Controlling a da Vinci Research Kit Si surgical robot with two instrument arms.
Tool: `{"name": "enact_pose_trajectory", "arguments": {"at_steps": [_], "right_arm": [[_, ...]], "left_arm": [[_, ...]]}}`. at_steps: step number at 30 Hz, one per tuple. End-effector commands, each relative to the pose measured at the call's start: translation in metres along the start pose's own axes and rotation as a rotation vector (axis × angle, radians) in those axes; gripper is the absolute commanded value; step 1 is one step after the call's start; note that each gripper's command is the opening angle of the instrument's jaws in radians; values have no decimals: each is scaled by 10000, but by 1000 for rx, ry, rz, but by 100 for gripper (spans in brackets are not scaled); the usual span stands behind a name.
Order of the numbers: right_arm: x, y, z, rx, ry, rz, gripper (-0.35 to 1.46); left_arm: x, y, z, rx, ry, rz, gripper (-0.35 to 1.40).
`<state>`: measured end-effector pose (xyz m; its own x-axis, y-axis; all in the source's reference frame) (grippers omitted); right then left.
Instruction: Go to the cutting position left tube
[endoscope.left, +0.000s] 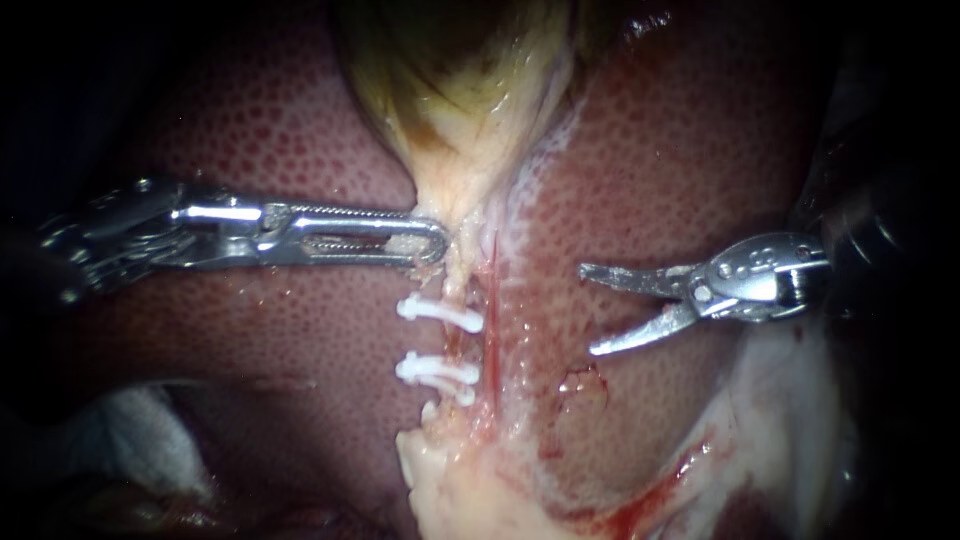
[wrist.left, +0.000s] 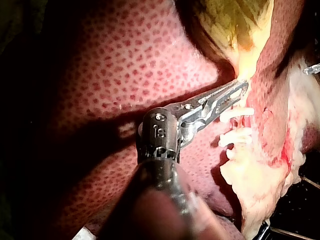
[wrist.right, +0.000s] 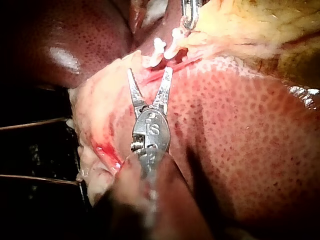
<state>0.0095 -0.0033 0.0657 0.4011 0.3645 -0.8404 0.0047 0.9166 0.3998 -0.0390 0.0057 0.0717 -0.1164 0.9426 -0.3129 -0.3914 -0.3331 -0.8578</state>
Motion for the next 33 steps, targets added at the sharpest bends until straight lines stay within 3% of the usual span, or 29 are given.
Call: {"name": "enact_pose_trajectory", "arguments": {"at_steps": [1,5,9,14,19,24,33], "right_arm": [[0,0,0,0,0,0,143],[0,0,0,3,1,0,143],[0,0,0,3,1,0,143],[0,0,1,3,1,0,143],[0,0,1,5,1,0,143],[0,0,4,10,3,0,143],[-7,-4,24,26,11,-7,143]], "left_arm": [[0,0,0,0,0,0,-35],[7,1,-11,-11,-8,-3,-35],[32,5,-43,7,4,-18,-35],[67,17,-87,11,53,-30,-35],[84,33,-118,10,84,-26,-35],[81,42,-121,13,90,-22,-35],[78,42,-120,15,91,-21,-35]]}}
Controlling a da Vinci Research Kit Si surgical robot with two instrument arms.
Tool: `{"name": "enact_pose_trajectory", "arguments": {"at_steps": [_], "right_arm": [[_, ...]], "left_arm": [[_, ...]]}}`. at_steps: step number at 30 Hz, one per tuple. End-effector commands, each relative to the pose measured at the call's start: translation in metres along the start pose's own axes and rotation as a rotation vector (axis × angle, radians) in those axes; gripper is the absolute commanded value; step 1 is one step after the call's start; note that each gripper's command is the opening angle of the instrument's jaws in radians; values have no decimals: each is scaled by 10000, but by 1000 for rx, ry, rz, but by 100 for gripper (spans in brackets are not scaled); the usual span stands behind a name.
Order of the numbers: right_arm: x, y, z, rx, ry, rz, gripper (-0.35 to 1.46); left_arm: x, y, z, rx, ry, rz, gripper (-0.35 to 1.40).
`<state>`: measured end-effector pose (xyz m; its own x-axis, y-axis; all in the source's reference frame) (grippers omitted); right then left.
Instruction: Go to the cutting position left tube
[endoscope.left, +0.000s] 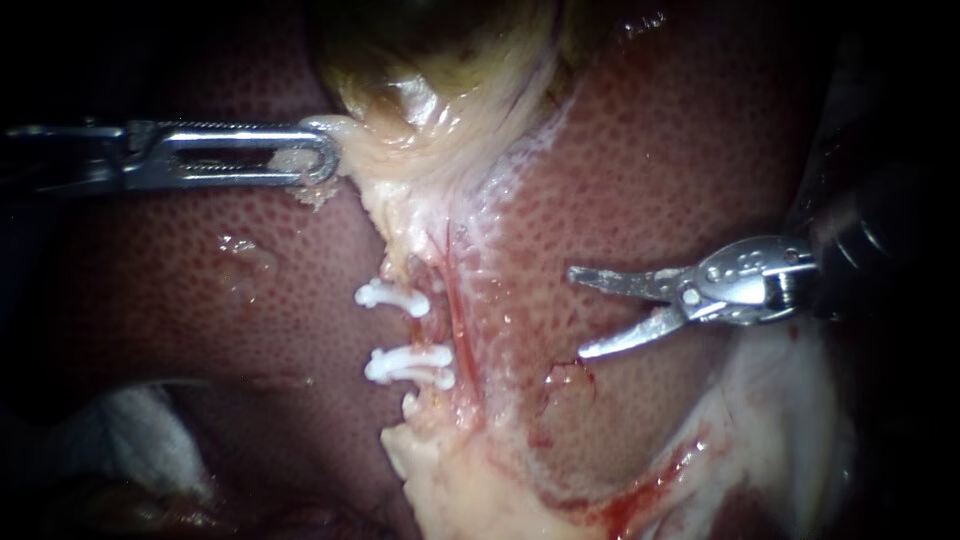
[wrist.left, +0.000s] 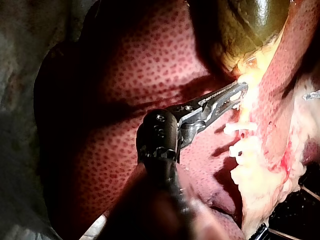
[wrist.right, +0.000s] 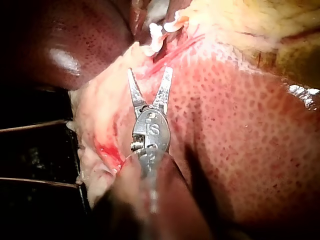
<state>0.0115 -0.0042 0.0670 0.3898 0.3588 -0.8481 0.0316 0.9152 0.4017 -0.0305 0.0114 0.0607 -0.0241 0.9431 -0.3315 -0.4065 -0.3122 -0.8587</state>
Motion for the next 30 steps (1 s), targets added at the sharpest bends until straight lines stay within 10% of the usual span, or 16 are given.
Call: {"name": "enact_pose_trajectory", "arguments": {"at_steps": [1,18,30], "right_arm": [[-3,-1,6,4,-3,6,143],[-67,0,125,63,-84,98,143],[-74,0,171,96,-105,143,143]], "left_arm": [[-1,-1,1,1,0,1,-35],[-8,11,6,-3,-3,3,-35],[-10,13,7,-6,-5,4,-35]]}}
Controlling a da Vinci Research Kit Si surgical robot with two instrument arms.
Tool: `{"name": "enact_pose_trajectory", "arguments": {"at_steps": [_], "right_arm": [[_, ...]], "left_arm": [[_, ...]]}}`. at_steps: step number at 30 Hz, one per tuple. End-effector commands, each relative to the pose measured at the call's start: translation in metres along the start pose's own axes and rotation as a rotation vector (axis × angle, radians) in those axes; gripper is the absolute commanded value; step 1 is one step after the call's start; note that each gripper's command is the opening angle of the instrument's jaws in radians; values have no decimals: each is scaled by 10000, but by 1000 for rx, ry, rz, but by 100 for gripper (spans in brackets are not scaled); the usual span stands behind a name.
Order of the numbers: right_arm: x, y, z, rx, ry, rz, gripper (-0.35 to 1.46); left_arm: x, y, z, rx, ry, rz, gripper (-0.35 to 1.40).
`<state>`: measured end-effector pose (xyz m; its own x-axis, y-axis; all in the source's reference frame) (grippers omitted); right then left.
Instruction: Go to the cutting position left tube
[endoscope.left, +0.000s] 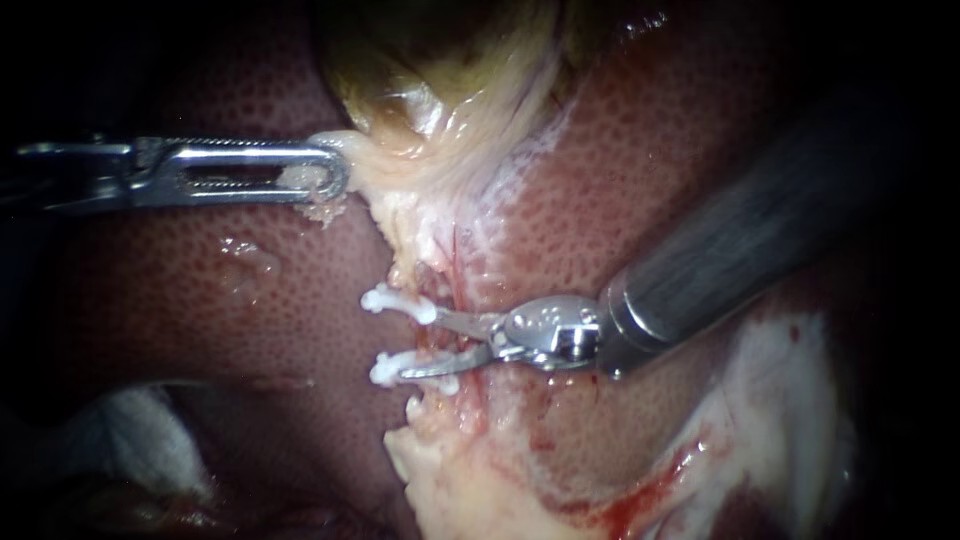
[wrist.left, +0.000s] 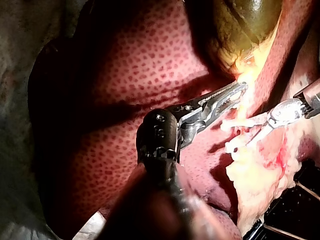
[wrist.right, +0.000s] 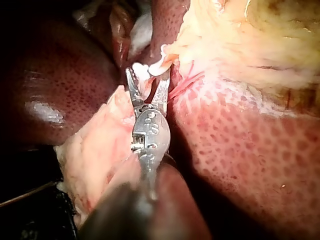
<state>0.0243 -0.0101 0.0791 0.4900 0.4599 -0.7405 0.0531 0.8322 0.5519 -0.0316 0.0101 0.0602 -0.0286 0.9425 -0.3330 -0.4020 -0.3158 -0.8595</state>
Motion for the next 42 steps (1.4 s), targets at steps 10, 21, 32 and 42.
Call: {"name": "enact_pose_trajectory", "arguments": {"at_steps": [10,21,32,42], "right_arm": [[2,-5,10,54,1,14,143],[7,0,29,73,3,20,143],[7,3,51,72,-1,48,138],[6,7,53,73,5,64,128]], "left_arm": [[-1,-1,3,-1,-1,1,-35],[-2,0,4,-3,-2,1,-35],[-2,2,5,-2,-2,1,-35],[-3,2,6,-1,-1,2,-35]]}}
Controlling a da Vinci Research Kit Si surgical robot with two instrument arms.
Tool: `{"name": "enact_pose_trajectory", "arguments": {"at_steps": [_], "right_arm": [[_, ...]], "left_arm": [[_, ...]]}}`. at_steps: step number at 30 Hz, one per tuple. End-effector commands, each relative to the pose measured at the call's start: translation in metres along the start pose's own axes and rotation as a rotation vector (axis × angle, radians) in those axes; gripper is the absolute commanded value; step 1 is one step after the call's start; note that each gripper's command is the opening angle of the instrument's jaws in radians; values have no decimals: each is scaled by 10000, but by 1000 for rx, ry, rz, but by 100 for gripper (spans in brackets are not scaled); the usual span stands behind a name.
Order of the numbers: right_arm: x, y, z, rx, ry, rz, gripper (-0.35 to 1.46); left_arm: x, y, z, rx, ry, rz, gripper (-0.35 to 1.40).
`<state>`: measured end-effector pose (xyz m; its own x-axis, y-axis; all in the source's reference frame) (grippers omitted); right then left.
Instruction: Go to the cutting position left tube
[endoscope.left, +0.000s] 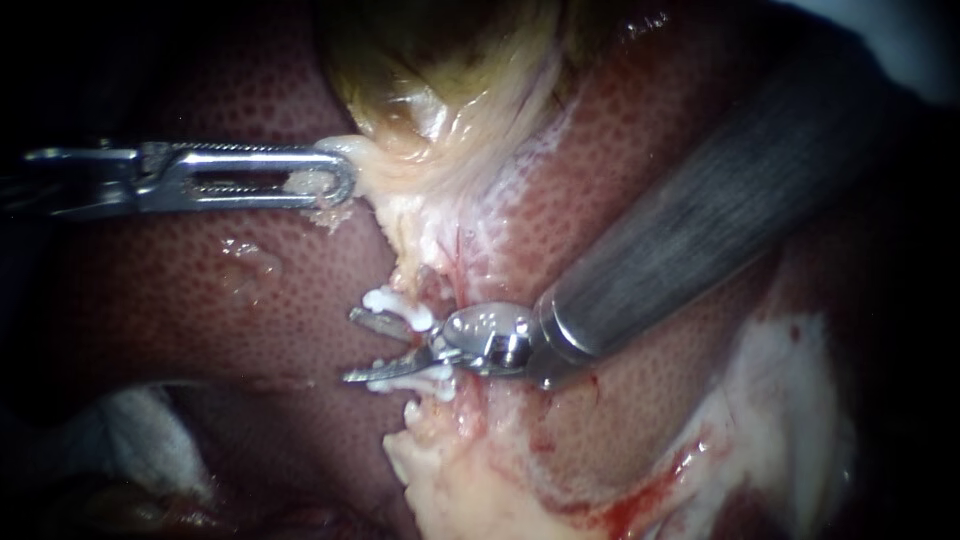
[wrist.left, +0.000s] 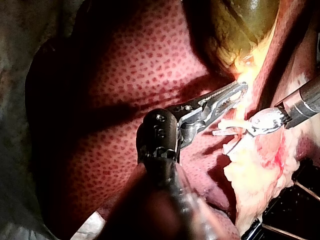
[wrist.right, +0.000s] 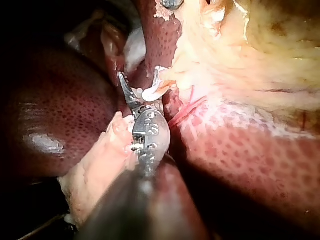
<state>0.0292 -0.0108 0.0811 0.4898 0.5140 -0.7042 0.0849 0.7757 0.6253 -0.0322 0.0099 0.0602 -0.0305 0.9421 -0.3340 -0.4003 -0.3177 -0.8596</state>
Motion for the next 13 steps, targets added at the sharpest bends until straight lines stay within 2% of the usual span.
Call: {"name": "enact_pose_trajectory", "arguments": {"at_steps": [1,3,4,13], "right_arm": [[0,0,0,-1,0,-1,128],[0,1,0,-1,0,-1,128],[0,1,0,-1,0,-1,118],[-1,1,-1,0,0,-2,118]], "left_arm": [[-1,-1,0,1,0,0,-35],[-1,-1,0,1,0,0,-35],[-1,-1,0,1,0,0,-35],[-1,-1,1,1,0,0,-35]]}}
